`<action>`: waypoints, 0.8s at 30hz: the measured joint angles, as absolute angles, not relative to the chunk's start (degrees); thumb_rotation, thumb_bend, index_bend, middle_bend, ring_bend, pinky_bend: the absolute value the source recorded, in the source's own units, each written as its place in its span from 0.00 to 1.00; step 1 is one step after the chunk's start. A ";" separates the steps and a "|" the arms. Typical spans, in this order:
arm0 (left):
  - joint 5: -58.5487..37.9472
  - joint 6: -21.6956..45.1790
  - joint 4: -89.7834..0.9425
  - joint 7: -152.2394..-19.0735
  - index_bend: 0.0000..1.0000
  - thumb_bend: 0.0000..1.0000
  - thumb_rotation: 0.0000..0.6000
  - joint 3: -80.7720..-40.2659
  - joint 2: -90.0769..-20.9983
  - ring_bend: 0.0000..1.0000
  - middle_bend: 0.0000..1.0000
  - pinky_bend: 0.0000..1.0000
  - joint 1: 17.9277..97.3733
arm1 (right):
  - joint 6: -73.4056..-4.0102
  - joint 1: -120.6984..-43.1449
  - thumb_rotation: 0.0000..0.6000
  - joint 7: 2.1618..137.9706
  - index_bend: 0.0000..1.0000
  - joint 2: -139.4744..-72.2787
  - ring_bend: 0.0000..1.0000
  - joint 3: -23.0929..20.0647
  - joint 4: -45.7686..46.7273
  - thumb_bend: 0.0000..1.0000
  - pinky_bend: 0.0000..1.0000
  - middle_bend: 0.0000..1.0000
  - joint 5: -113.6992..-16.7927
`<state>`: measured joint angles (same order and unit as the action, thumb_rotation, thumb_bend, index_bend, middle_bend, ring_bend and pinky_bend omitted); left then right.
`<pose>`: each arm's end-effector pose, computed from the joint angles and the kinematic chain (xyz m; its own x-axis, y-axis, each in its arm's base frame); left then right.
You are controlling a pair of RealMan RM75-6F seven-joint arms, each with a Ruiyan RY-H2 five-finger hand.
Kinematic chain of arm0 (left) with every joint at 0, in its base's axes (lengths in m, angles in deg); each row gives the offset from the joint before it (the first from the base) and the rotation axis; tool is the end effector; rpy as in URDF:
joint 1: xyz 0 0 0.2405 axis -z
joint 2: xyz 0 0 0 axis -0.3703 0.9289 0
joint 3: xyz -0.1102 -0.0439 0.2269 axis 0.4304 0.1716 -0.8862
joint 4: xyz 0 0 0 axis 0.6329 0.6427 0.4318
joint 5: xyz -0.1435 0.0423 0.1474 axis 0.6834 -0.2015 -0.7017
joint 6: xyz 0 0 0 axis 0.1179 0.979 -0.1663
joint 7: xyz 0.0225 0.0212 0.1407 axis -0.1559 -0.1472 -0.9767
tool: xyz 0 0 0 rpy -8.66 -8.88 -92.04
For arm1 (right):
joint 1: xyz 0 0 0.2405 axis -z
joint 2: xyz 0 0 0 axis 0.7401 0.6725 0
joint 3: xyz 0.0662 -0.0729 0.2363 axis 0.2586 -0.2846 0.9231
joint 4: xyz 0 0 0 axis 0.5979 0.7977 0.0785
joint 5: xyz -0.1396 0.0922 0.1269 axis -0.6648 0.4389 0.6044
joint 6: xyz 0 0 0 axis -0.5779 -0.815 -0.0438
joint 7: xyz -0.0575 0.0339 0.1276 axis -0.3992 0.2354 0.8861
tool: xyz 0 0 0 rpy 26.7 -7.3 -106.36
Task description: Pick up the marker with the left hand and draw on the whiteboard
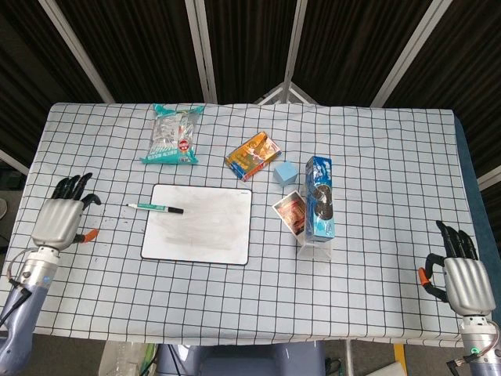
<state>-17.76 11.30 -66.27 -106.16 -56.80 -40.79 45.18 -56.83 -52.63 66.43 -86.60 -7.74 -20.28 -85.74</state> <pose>-0.2538 0.3008 0.1161 0.5468 0.1197 0.8287 0.8371 -0.1000 -0.5379 -0.3083 -0.1844 0.1535 0.3818 -0.0390 0.9234 -0.9233 0.0298 0.3830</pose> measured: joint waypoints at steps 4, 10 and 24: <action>-12.01 7.27 -63.04 -110.18 0.40 0.36 1.00 -54.73 -44.97 0.00 0.01 0.00 49.98 | -56.34 -52.81 1.00 67.01 0.00 -86.51 0.00 -7.57 -20.32 0.42 0.00 0.00 -85.20; -6.50 3.32 -57.23 -116.45 0.43 0.42 1.00 -53.88 -50.83 0.00 0.02 0.00 55.70 | -55.80 -52.83 1.00 68.43 0.00 -86.04 0.00 -7.37 -20.58 0.42 0.00 0.00 -84.38; -0.14 -1.50 -45.57 -120.93 0.45 0.43 1.00 -54.80 -61.78 0.00 0.03 0.00 63.08 | -55.12 -52.99 1.00 69.66 0.00 -85.65 0.00 -7.09 -20.91 0.42 0.00 0.00 -83.51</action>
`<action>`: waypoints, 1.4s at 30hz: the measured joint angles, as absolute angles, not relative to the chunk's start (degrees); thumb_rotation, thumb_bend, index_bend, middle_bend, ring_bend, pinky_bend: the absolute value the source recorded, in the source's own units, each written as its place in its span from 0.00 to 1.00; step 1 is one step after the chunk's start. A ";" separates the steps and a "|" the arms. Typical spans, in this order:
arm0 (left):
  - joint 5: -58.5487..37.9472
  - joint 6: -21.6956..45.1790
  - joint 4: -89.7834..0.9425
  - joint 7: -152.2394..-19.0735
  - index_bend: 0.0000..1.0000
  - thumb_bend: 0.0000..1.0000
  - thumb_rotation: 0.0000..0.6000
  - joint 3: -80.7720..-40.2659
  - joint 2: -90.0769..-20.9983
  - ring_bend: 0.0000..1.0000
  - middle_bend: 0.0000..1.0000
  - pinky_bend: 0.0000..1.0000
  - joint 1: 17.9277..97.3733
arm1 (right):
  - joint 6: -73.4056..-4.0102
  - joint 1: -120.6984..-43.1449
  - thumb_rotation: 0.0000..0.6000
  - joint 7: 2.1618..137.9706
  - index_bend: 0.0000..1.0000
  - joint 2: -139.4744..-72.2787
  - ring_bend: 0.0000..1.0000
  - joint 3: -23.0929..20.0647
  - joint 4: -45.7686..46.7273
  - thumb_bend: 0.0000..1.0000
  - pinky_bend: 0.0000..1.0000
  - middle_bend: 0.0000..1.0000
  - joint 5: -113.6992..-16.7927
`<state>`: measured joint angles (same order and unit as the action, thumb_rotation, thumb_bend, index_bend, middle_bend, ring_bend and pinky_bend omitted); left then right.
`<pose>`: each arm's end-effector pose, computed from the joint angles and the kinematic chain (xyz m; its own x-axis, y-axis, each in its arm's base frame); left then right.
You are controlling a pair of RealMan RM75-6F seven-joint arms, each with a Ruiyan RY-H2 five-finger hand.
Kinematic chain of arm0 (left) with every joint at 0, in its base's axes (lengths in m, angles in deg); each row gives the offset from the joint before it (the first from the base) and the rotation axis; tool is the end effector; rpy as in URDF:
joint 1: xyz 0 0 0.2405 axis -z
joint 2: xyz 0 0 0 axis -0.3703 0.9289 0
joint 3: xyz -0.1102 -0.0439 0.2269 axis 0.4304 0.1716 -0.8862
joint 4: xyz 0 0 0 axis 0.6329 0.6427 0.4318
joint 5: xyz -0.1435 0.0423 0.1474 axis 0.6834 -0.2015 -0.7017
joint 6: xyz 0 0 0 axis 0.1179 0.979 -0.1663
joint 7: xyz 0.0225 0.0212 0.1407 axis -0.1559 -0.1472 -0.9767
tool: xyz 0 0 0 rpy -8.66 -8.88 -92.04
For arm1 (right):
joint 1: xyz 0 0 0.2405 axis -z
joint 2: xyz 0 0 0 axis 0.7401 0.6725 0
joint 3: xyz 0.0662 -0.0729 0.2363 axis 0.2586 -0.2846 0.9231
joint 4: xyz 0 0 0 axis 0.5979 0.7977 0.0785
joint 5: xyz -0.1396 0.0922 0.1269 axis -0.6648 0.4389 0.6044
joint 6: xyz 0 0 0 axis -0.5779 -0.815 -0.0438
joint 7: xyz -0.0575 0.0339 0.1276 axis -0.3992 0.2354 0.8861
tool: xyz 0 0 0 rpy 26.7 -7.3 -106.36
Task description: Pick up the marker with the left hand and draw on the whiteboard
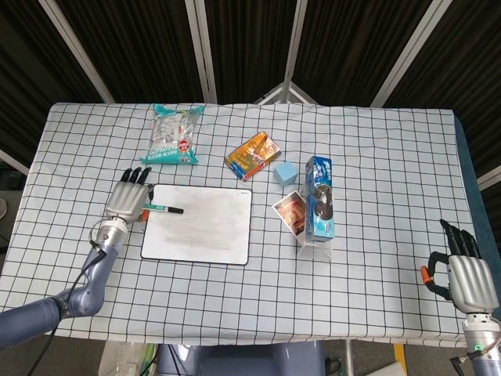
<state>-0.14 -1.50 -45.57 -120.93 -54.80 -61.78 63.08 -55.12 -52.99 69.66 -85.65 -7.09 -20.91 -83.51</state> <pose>-0.2096 0.3832 0.0049 0.6332 0.2487 0.7330 0.7736 -0.1713 -0.6101 -0.3119 -0.1883 0.1573 0.3268 -0.0525 0.9436 -0.9420 0.0631 0.3298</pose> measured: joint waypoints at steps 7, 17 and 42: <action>1.36 -2.91 -41.42 -121.35 0.45 0.43 1.00 -55.54 -65.24 0.00 0.03 0.00 64.82 | -54.66 -53.16 1.00 69.61 0.00 -85.65 0.00 -7.02 -21.17 0.42 0.00 0.00 -83.08; 3.17 -3.84 -37.42 -121.02 0.46 0.44 1.00 -55.95 -68.28 0.00 0.03 0.00 66.61 | -54.22 -53.32 1.00 69.83 0.00 -85.62 0.00 -7.07 -21.50 0.42 0.00 0.00 -82.88; 0.93 0.82 -42.45 -111.14 0.66 0.52 1.00 -53.85 -69.04 0.00 0.16 0.06 65.68 | -54.00 -53.40 1.00 70.52 0.00 -85.46 0.00 -7.05 -21.84 0.42 0.00 0.00 -82.62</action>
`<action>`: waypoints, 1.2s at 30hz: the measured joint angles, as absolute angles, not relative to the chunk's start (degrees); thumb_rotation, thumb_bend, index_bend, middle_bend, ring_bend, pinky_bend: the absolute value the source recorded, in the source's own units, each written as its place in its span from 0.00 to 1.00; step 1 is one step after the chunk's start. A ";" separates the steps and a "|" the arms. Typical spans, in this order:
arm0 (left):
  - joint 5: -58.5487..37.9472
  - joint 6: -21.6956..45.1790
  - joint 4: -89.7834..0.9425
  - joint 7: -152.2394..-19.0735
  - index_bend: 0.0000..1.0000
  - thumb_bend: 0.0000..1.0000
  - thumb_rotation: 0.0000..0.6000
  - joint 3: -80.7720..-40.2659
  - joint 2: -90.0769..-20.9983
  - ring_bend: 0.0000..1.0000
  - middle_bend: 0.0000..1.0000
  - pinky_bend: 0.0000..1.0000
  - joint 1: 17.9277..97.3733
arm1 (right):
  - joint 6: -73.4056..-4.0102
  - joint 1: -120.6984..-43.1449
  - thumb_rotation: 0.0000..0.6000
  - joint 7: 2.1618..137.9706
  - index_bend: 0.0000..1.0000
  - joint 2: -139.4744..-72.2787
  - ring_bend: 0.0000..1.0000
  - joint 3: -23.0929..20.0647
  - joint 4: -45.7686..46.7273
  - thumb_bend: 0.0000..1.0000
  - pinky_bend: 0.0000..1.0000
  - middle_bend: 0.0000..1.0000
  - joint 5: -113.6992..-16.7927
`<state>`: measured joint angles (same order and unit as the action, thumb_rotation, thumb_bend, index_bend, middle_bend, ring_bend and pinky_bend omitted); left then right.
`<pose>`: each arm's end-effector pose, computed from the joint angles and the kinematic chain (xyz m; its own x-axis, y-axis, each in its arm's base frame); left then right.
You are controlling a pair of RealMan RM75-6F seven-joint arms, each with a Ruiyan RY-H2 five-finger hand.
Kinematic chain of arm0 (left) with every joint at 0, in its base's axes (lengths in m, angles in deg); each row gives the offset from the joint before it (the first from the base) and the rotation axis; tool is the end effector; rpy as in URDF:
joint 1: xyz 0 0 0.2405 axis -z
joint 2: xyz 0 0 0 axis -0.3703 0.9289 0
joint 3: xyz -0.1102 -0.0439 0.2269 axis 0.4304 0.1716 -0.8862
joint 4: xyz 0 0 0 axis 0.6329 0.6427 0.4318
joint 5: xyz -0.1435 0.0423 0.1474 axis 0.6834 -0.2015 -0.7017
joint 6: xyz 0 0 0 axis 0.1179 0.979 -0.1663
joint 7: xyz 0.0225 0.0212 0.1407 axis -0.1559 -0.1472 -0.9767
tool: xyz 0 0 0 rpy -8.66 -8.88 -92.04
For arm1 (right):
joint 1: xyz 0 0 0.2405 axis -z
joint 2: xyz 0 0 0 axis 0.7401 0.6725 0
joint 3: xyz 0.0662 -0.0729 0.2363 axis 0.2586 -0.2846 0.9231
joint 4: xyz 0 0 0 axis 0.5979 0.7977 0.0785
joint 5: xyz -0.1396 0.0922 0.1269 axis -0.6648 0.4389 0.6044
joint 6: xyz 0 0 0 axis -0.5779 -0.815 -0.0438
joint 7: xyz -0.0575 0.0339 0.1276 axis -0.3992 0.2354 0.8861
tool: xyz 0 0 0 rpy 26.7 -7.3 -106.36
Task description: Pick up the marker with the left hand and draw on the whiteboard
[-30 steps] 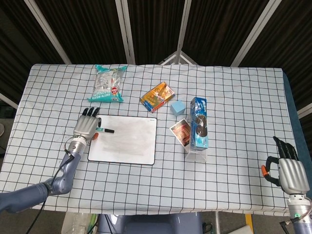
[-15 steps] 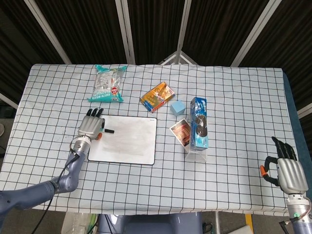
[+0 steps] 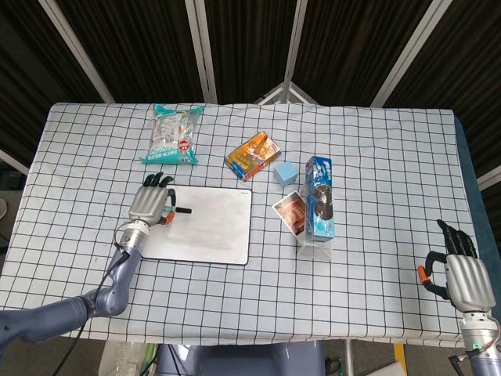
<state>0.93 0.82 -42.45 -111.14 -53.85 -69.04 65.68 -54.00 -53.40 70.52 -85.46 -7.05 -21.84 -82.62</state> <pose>-0.1803 0.3833 -0.0304 0.4359 0.2652 0.8600 0.8999 -0.1384 -0.4135 -0.3104 -0.1900 0.1549 0.2968 -0.0688 0.9525 -0.9508 0.0713 0.3015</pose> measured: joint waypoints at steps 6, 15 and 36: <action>-3.18 4.82 -46.29 -100.21 0.68 0.52 1.00 -51.32 -69.17 0.03 0.18 0.11 63.64 | -54.01 -53.45 1.00 70.54 0.00 -85.46 0.00 -7.08 -21.97 0.42 0.00 0.00 -82.77; -10.13 9.09 -48.70 -79.53 0.73 0.51 1.00 -47.17 -71.86 0.06 0.24 0.12 61.75 | -53.73 -53.57 1.00 71.10 0.00 -85.43 0.00 -7.03 -22.07 0.42 0.00 0.00 -82.65; -20.03 11.77 -34.67 -60.25 0.78 0.53 1.00 -46.63 -82.93 0.10 0.30 0.15 63.97 | -53.25 -53.54 1.00 72.77 0.00 -84.80 0.00 -7.03 -22.22 0.42 0.00 0.00 -82.29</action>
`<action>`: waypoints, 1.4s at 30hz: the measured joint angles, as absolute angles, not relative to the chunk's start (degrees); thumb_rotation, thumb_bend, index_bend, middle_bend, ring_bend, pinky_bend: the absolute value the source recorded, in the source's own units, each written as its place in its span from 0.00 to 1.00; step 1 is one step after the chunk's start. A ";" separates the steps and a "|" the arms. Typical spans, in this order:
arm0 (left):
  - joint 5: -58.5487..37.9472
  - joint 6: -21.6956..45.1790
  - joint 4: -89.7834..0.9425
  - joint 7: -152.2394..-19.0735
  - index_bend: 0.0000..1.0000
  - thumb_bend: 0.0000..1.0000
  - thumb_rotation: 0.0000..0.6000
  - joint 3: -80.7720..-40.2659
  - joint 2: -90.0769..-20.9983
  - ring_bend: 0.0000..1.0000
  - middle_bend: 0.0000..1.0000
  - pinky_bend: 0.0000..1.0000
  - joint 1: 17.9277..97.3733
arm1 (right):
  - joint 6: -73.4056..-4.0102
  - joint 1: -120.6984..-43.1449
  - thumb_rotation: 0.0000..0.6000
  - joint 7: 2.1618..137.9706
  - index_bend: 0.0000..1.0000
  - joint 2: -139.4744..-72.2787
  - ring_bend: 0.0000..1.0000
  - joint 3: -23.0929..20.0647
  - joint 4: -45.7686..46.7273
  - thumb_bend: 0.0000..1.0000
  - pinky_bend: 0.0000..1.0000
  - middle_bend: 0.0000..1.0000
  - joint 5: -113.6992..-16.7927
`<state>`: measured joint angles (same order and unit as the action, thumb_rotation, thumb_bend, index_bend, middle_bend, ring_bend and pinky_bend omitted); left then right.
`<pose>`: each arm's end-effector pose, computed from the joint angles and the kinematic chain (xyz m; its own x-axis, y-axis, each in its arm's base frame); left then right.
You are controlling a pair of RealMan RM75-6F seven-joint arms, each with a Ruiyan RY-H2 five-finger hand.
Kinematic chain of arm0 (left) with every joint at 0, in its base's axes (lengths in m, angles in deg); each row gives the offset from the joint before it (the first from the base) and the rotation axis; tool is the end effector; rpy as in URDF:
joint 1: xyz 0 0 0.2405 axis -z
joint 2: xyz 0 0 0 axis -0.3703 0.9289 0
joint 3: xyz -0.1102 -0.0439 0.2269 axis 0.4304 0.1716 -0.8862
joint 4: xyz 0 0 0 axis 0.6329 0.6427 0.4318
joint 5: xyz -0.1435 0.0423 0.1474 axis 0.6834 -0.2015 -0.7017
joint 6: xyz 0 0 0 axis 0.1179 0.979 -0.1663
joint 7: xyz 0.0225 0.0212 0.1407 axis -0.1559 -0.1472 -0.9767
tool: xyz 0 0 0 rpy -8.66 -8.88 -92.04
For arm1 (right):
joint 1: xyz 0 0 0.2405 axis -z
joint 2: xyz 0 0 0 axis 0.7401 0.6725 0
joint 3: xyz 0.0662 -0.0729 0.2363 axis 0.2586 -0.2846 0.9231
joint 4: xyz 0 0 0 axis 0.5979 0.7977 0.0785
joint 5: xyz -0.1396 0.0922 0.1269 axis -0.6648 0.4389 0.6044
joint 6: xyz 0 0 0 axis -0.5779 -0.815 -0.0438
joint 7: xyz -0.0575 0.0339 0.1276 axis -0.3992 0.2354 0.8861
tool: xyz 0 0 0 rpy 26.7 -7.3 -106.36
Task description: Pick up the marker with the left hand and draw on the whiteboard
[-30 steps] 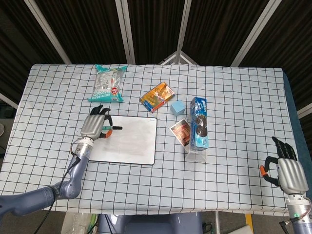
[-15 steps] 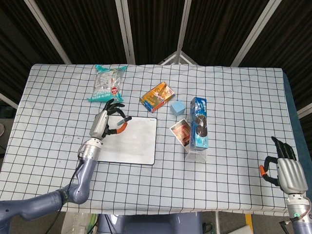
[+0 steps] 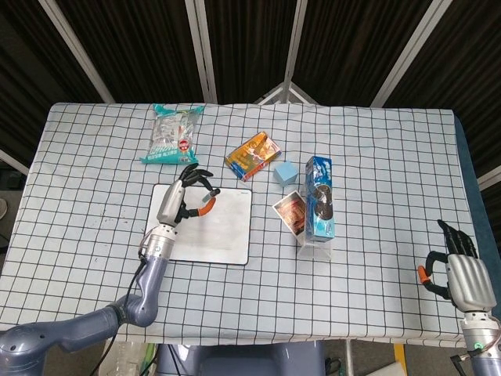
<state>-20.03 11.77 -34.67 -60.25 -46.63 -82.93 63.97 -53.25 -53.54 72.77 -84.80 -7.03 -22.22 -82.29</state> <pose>-0.1155 0.3718 -0.0565 -0.4222 0.1832 0.8878 0.8711 -0.1893 0.4533 -0.3108 -0.1906 0.1565 0.2619 -0.0771 0.9620 -0.9604 0.0777 0.2677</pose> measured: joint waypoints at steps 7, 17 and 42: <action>-19.83 11.61 -32.99 -59.79 0.78 0.53 1.00 -46.65 -83.54 0.10 0.31 0.17 64.16 | -53.18 -53.54 1.00 72.98 0.00 -84.77 0.00 -7.11 -22.32 0.42 0.00 0.00 -82.39; -19.32 10.09 -31.03 -58.56 0.78 0.53 1.00 -47.06 -84.24 0.10 0.31 0.18 64.19 | -52.95 -53.67 1.00 73.02 0.00 -84.83 0.00 -7.15 -22.38 0.42 0.00 0.00 -82.41; -19.37 7.85 -28.16 -58.10 0.79 0.53 1.00 -47.94 -86.45 0.10 0.31 0.18 65.14 | -52.72 -53.76 1.00 73.21 0.00 -84.77 0.00 -6.98 -22.52 0.42 0.00 0.00 -81.89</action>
<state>-19.37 7.85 -28.16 -58.10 -47.94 -86.45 65.14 -52.72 -53.76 73.21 -84.77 -6.98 -22.52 -81.89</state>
